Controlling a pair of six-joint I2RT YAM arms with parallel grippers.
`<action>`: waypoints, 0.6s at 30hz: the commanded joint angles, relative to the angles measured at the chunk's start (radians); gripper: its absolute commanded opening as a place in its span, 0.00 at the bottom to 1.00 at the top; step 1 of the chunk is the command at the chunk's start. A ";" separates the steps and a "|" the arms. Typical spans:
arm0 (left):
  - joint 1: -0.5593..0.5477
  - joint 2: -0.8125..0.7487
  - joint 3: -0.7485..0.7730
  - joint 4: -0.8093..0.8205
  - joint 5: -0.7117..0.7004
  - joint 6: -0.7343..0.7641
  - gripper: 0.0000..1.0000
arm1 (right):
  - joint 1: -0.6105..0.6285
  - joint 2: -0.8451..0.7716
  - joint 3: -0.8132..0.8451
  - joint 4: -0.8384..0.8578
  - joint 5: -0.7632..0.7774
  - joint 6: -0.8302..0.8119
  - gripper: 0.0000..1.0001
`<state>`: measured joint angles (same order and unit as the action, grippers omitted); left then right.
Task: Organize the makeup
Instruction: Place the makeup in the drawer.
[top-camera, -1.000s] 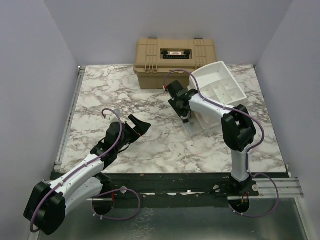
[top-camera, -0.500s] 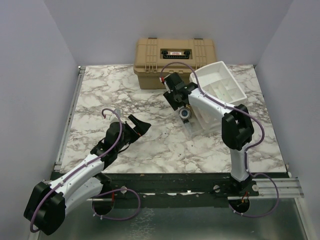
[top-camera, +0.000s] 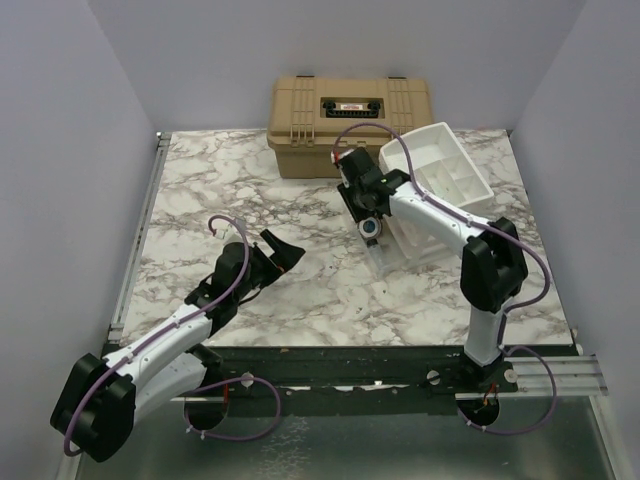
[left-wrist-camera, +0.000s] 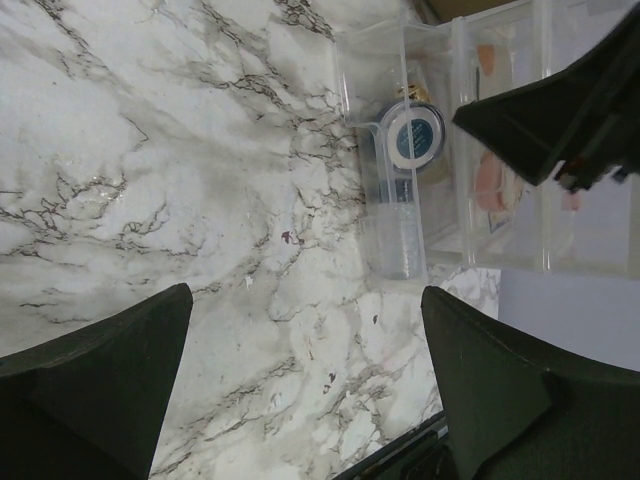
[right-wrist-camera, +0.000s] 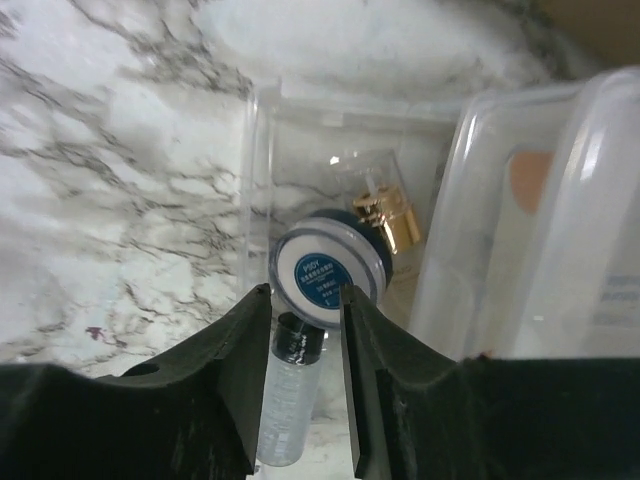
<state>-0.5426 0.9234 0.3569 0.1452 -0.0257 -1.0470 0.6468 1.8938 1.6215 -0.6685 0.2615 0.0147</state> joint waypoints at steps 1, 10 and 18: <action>0.006 -0.007 0.017 0.026 0.024 0.005 0.99 | 0.002 0.058 -0.109 0.032 0.078 0.065 0.38; 0.006 -0.026 0.014 0.017 0.018 0.004 0.99 | 0.001 0.134 -0.099 0.053 0.100 0.052 0.38; 0.006 0.005 0.024 0.029 0.025 0.014 0.99 | 0.002 -0.025 0.024 -0.002 -0.049 -0.005 0.46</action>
<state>-0.5423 0.9104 0.3569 0.1543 -0.0216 -1.0466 0.6453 1.9934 1.5490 -0.6510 0.3027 0.0460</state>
